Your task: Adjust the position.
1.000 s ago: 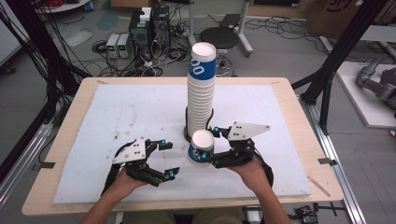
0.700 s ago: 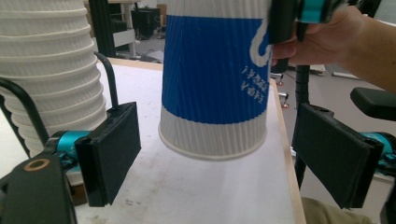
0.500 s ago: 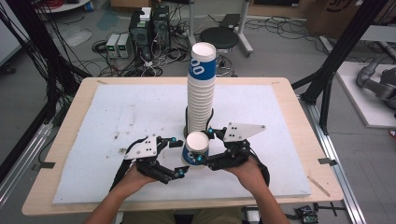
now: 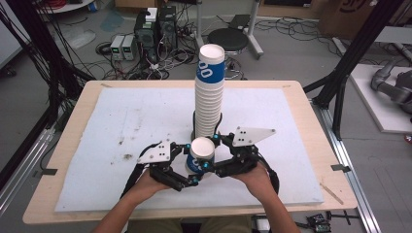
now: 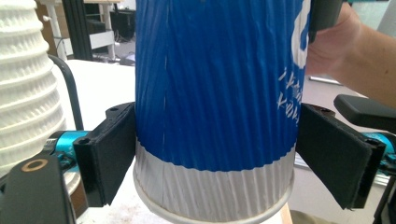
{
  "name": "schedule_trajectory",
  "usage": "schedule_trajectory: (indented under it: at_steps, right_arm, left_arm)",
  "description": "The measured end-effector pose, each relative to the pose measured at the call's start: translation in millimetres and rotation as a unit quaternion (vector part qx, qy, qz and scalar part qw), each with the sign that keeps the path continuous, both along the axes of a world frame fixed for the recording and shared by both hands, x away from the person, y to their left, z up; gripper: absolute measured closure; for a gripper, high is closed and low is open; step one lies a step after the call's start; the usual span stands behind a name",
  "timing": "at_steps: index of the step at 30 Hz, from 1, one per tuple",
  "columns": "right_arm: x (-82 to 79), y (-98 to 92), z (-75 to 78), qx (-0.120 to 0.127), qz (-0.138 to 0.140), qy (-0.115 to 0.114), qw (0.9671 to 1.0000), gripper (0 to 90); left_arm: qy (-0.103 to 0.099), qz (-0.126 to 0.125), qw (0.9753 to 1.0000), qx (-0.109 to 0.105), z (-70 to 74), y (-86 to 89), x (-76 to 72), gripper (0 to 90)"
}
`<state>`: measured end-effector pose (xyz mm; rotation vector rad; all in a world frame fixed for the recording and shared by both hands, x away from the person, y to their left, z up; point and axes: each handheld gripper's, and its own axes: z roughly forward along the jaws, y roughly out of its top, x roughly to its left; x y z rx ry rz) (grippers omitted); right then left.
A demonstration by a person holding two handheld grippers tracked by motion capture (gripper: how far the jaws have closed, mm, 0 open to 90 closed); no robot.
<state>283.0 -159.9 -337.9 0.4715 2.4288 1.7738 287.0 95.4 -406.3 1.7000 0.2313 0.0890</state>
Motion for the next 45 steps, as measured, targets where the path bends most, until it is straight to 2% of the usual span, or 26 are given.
schedule_trajectory:
  at_steps: [5,11,13,15,17,19,21,22,24,26,27,28,29,30,31,33,35,36,37,38,39,40,41,43,44,45]
  right_arm:
    - [-0.4,-2.5,-0.5,0.008,-0.002,0.002,1.0000,30.4]
    - [-0.6,-3.7,-2.1,-0.003,0.000,0.001,1.0000,29.7]
    - [-2.2,-2.5,-2.0,-0.014,-0.012,-0.003,0.9998,15.9]
    - [-3.2,-2.7,-0.2,-0.019,-0.009,-0.001,0.9998,14.5]
    - [-3.6,-4.3,2.9,-0.028,-0.008,-0.012,0.9995,14.5]
    - [-1.5,-6.0,7.1,-0.045,-0.011,-0.018,0.9988,14.5]
    - [1.6,-7.4,10.7,-0.061,-0.005,-0.025,0.9978,14.5]
    - [4.0,-8.1,13.7,-0.081,0.005,-0.030,0.9963,14.5]
    - [4.8,-8.1,15.0,-0.090,0.011,-0.032,0.9953,14.6]
    - [7.4,-7.2,20.8,-0.125,0.030,-0.041,0.9909,14.6]
    - [7.4,-7.2,20.8,-0.125,0.030,-0.041,0.9909,14.6]
    - [9.1,-5.9,24.9,-0.145,0.046,-0.045,0.9874,14.6]
    - [9.1,-5.9,24.9,-0.145,0.046,-0.045,0.9874,14.6]
    - [10.9,-4.0,28.8,-0.166,0.054,-0.048,0.9834,14.6]
    - [10.9,-4.0,28.8,-0.166,0.054,-0.048,0.9834,14.6]
    - [12.6,-0.8,32.2,-0.187,0.060,-0.052,0.9791,14.6]
    - [13.2,1.7,34.9,-0.198,0.070,-0.053,0.9762,14.6]
    - [13.4,4.6,37.3,-0.210,0.078,-0.052,0.9732,14.6]
    - [13.4,4.6,37.3,-0.210,0.078,-0.052,0.9732,14.6]
    - [14.1,7.7,38.9,-0.226,0.088,-0.051,0.9689,14.6]
    - [14.1,7.7,38.9,-0.226,0.088,-0.051,0.9689,14.6]
    - [15.9,12.2,40.1,-0.247,0.098,-0.049,0.9629,14.6]
    - [15.9,12.2,40.1,-0.247,0.098,-0.049,0.9629,14.6]
    - [17.1,16.0,40.4,-0.263,0.103,-0.049,0.9580,14.7]
    - [18.2,20.4,40.2,-0.278,0.110,-0.046,0.9531,15.1]
    - [18.2,20.4,40.2,-0.278,0.110,-0.046,0.9531,15.1]
  left_arm:
    - [-0.010,0.001,0.9999,0.010,-0.5,1.1,0.1,22.5]
    - [-0.020,0.001,0.9994,0.030,0.6,1.5,-0.5,27.4]
    - [-0.020,0.002,0.9993,0.032,2.2,2.4,-0.4,28.2]
    - [-0.023,0.003,0.9987,0.046,5.7,3.1,-0.2,28.8]
    - [-0.028,0.002,0.9971,0.071,10.5,2.8,-0.3,29.3]
    - [-0.033,-0.005,0.9936,0.108,16.9,1.2,-0.2,29.3]
    - [-0.036,-0.008,0.9903,0.134,22.3,0.6,0.4,29.3]
    - [-0.038,-0.009,0.9885,0.146,24.4,0.3,0.8,29.3]
    - [-0.036,-0.010,0.9852,0.167,27.6,-0.4,2.0,29.2]
    - [-0.036,-0.010,0.9814,0.188,30.2,-0.7,3.6,29.3]
    - [-0.036,-0.010,0.9801,0.195,31.2,-0.9,4.1,29.3]
    - [-0.037,-0.010,0.9781,0.205,32.8,-1.4,4.8,29.2]
    - [-0.038,-0.012,0.9767,0.211,34.4,-1.8,5.4,29.2]
    - [-0.037,-0.014,0.9758,0.215,36.2,-2.4,5.5,29.2]
    - [-0.038,-0.016,0.9750,0.219,37.9,-3.0,5.7,29.2]
    - [-0.039,-0.019,0.9729,0.227,40.8,-4.9,6.1,29.1]
    - [-0.042,-0.022,0.9698,0.239,43.7,-6.3,6.4,29.1]
    - [-0.042,-0.026,0.9679,0.246,46.3,-8.0,7.1,29.0]
    - [-0.042,-0.026,0.9679,0.246,46.3,-8.0,7.1,29.0]
    - [-0.043,-0.030,0.9662,0.252,48.0,-8.8,7.7,29.0]
    - [-0.043,-0.032,0.9652,0.256,48.9,-9.6,7.7,29.0]
    - [-0.046,-0.036,0.9629,0.263,50.3,-10.4,8.1,29.0]
    - [-0.045,-0.037,0.9614,0.269,51.1,-10.9,8.0,29.0]
    - [-0.046,-0.042,0.9591,0.276,52.4,-12.8,8.1,29.0]
    - [-0.048,-0.046,0.9570,0.282,53.4,-13.5,8.6,29.0]
    - [-0.047,-0.049,0.9562,0.285,53.7,-14.6,8.6,29.0]
